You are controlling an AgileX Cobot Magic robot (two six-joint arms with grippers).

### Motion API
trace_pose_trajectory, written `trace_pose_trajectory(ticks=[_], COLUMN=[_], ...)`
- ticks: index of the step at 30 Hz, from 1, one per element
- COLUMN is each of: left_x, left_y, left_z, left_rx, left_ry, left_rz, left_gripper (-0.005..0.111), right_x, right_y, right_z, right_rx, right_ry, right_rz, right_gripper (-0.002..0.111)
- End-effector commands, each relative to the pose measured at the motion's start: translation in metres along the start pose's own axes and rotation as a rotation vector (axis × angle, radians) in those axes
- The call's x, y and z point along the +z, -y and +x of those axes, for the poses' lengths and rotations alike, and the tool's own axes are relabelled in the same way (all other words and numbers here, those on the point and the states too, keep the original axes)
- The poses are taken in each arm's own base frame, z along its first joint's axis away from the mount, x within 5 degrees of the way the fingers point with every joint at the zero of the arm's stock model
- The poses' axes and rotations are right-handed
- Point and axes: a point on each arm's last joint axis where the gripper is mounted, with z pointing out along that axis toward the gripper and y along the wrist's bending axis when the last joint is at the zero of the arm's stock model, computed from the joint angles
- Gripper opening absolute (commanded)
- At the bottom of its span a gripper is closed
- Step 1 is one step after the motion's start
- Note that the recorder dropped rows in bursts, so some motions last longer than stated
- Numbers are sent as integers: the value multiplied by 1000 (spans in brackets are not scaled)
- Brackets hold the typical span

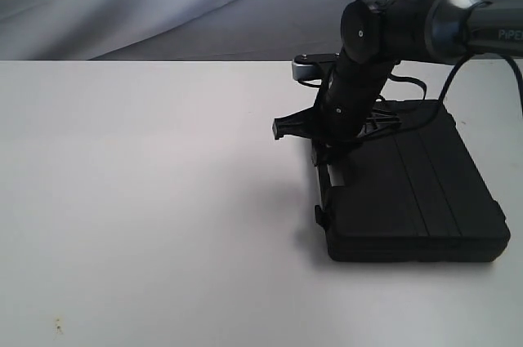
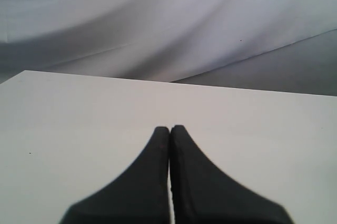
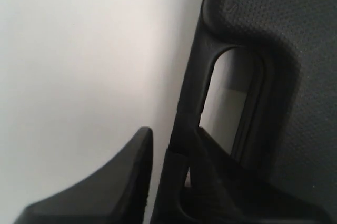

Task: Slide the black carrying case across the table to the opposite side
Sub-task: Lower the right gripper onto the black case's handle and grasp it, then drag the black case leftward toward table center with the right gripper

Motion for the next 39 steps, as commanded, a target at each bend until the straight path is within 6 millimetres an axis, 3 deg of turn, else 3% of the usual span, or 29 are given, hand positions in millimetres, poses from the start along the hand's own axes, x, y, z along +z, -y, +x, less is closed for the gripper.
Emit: trace_pose_trajectory(ticks=[1, 11, 20, 26, 35, 39], left_x=[0, 0, 0, 0, 0, 0], left_y=[0, 0, 0, 0, 0, 0], left_z=[1, 1, 1, 1, 1, 1], left_rx=[-12, -13, -12, -12, -10, -10], left_ry=[3, 3, 3, 3, 3, 3], left_rz=[-1, -1, -1, -1, -1, -1], left_gripper=[1, 1, 1, 1, 1, 1], right_x=[-3, 0, 34, 39, 39, 40], right_y=[0, 3, 4, 2, -4, -15], right_z=[-2, -4, -2, -3, -3, -3], right_rx=[-5, 17, 48, 75, 108, 96], right_ry=[20, 46, -7, -4, 9, 28], right_rz=[5, 41, 44, 21, -25, -46], right_gripper=[38, 39, 38, 15, 11, 1])
